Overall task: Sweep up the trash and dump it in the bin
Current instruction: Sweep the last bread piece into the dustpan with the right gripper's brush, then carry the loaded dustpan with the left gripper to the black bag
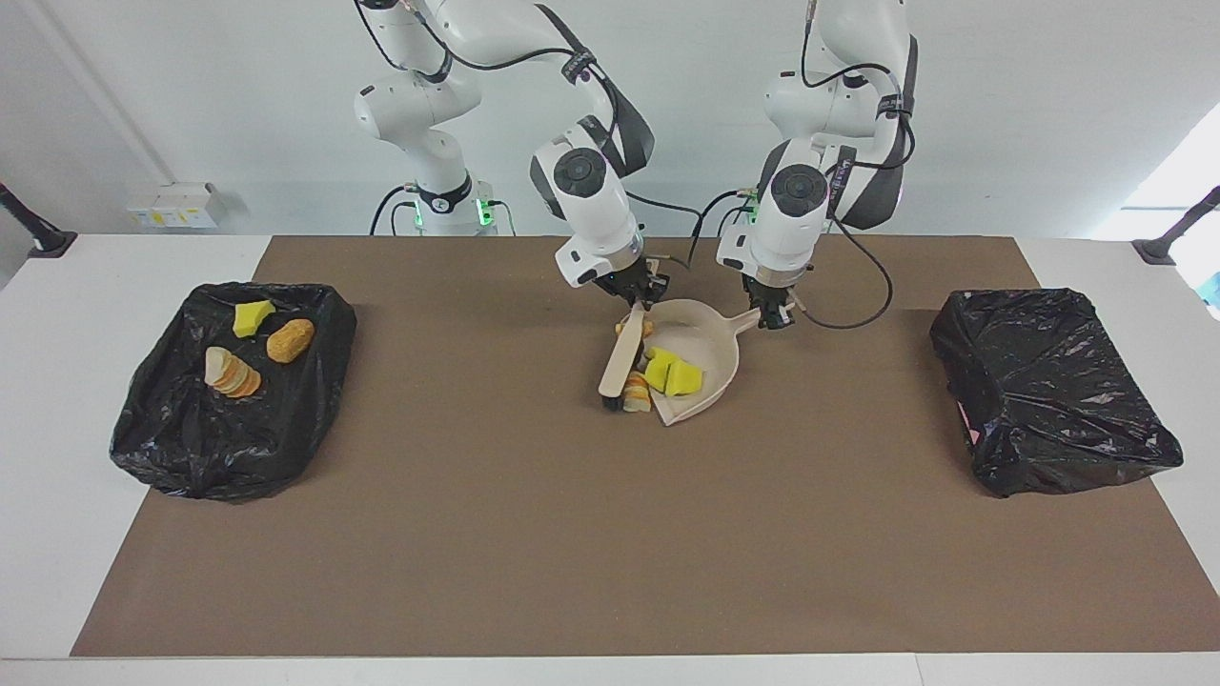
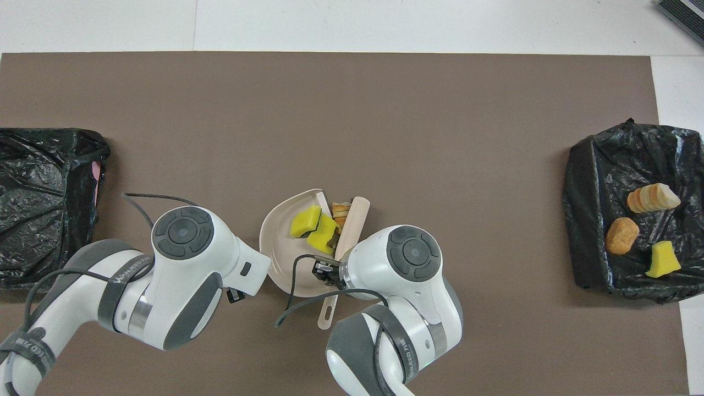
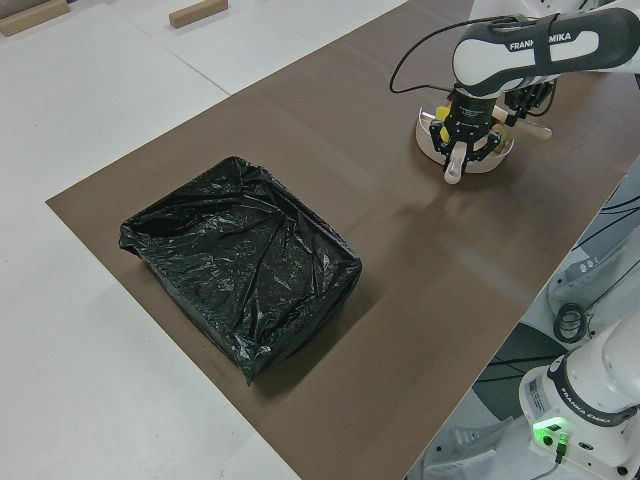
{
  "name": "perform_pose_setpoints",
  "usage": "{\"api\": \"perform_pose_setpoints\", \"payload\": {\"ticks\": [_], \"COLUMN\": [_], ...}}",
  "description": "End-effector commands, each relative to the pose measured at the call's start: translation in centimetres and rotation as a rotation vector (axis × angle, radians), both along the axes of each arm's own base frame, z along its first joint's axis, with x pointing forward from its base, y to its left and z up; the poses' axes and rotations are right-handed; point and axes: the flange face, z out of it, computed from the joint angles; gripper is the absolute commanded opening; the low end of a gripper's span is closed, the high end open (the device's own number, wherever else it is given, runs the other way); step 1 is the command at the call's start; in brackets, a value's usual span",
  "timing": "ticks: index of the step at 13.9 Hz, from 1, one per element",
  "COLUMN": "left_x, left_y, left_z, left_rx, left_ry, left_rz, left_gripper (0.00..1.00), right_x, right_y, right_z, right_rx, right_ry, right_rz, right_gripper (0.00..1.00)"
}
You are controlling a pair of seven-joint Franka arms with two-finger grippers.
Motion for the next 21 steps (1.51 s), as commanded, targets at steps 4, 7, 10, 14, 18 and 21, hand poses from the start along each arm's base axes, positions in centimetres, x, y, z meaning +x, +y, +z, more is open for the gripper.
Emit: {"api": "perform_pose_setpoints", "payload": {"ticks": [4,7,10,14,18,21], "left_x": [-0.3,-0.2,0.1,1.7,4.3,5.2], "left_y": [0.0,0.1,0.2,2.8,6.1,10.5], "left_z": [-0.8,-0.8,-0.7,0.6,4.1,7.8], "left_rx": [-0.007,-0.007,-0.004,-0.081,-0.140,-0.171], "left_ry": [0.003,0.001,-0.002,0.015,0.023,-0.027], "left_rz": [0.024,0.032,0.082,0.229,0.362,0.459], "left_gripper": [0.00,0.00,0.00,0.00,0.00,0.00], "right_x": [0.2,0.4,0.9,-0.2,-3.8,-7.0], "right_y": [-0.1,-3.0,-6.9,-9.1,-8.0,-4.7], "right_z": [3.7,6.6,9.6,12.2,11.6,9.5], "right_rx": [0.159,0.154,0.068,-0.108,-0.203,-0.224], "right_ry": [0.074,0.080,0.043,0.009,-0.044,-0.065], "right_rz": [0.165,0.232,0.301,0.415,0.427,0.401], "right_gripper": [0.00,0.00,0.00,0.00,0.00,0.00]}}
